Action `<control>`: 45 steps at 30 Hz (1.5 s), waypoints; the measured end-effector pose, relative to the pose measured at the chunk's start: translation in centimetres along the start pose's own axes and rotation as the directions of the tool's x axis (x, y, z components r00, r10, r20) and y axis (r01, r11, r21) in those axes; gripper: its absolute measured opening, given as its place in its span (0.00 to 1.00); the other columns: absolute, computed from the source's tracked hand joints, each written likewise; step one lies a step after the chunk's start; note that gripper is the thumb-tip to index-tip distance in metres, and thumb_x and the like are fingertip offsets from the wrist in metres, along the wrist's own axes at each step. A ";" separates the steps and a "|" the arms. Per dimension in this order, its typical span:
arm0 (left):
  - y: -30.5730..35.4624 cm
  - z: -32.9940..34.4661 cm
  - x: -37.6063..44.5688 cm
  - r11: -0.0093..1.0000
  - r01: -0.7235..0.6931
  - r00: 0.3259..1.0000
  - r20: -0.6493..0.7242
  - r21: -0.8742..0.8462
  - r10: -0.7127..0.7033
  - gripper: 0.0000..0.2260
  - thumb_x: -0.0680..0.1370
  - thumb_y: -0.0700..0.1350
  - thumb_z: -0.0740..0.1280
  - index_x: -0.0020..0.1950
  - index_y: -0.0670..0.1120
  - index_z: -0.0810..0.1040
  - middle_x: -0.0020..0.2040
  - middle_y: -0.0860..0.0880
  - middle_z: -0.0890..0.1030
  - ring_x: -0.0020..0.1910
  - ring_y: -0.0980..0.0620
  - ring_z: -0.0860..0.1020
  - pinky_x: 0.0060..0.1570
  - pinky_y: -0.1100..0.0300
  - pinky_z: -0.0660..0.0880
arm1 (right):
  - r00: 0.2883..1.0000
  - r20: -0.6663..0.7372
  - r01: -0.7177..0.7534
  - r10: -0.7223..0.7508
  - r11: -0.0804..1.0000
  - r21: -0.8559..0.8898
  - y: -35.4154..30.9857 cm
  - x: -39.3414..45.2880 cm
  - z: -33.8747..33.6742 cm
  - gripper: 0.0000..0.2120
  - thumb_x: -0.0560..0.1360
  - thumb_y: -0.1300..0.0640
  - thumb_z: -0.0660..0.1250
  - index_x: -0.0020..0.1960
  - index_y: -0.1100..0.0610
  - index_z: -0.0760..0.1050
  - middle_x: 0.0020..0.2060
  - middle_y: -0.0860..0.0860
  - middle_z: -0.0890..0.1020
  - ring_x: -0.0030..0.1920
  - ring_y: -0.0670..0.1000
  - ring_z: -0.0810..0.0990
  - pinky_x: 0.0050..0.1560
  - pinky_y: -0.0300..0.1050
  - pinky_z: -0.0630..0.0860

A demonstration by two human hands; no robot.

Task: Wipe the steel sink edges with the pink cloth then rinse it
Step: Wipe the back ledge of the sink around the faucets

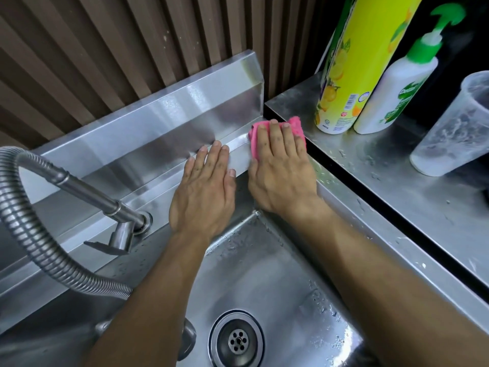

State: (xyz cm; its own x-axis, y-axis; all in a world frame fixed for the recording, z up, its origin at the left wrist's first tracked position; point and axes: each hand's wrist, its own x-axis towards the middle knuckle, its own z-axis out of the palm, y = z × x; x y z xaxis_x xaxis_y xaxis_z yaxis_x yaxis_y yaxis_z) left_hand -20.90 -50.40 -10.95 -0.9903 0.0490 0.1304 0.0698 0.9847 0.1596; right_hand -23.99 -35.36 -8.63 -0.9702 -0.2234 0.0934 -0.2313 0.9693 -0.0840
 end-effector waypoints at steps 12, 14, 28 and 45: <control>0.4 -0.1 -0.1 0.999 -0.011 1.000 -0.027 0.041 0.012 0.28 0.85 0.52 0.42 0.83 0.45 0.60 0.83 0.47 0.60 0.82 0.45 0.56 0.82 0.49 0.49 | 0.991 -0.134 0.025 -0.022 1.000 0.017 1.6 -3.4 -0.2 0.28 0.80 0.50 0.55 0.75 0.65 0.68 0.70 0.64 0.74 0.72 0.66 0.70 0.77 0.62 0.62; 1.2 -0.3 0.4 1.000 0.007 0.999 -0.032 0.026 -0.006 0.28 0.84 0.51 0.43 0.81 0.42 0.63 0.82 0.44 0.63 0.81 0.43 0.58 0.81 0.48 0.51 | 0.995 -0.098 0.007 -0.008 1.000 -0.012 1.4 -1.1 -0.4 0.25 0.79 0.49 0.56 0.69 0.65 0.70 0.64 0.63 0.76 0.66 0.66 0.73 0.75 0.62 0.62; 2.7 -0.3 5.7 0.952 -0.306 0.946 0.110 -0.008 0.305 0.25 0.88 0.51 0.44 0.84 0.45 0.51 0.85 0.47 0.52 0.84 0.48 0.49 0.82 0.51 0.46 | 0.989 -0.141 -0.036 0.044 0.998 0.060 3.2 -4.0 -0.3 0.27 0.84 0.51 0.49 0.78 0.63 0.66 0.78 0.61 0.68 0.79 0.64 0.63 0.81 0.60 0.52; 2.4 -0.4 6.5 0.954 -0.291 0.950 0.099 -0.077 0.298 0.25 0.86 0.48 0.47 0.84 0.48 0.55 0.84 0.50 0.56 0.83 0.51 0.52 0.81 0.56 0.45 | 0.970 -0.229 -0.054 0.084 0.990 0.133 1.2 -2.2 1.0 0.25 0.84 0.55 0.58 0.77 0.65 0.68 0.76 0.64 0.69 0.78 0.65 0.66 0.80 0.61 0.58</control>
State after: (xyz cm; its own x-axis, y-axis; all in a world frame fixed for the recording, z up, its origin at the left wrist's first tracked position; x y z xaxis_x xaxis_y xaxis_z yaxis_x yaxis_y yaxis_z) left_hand -27.08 -47.79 -9.38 -0.9315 0.3560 0.0748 0.3638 0.9119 0.1901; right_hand -22.16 -33.80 -9.96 -0.9439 -0.1116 0.3108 -0.1858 0.9576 -0.2204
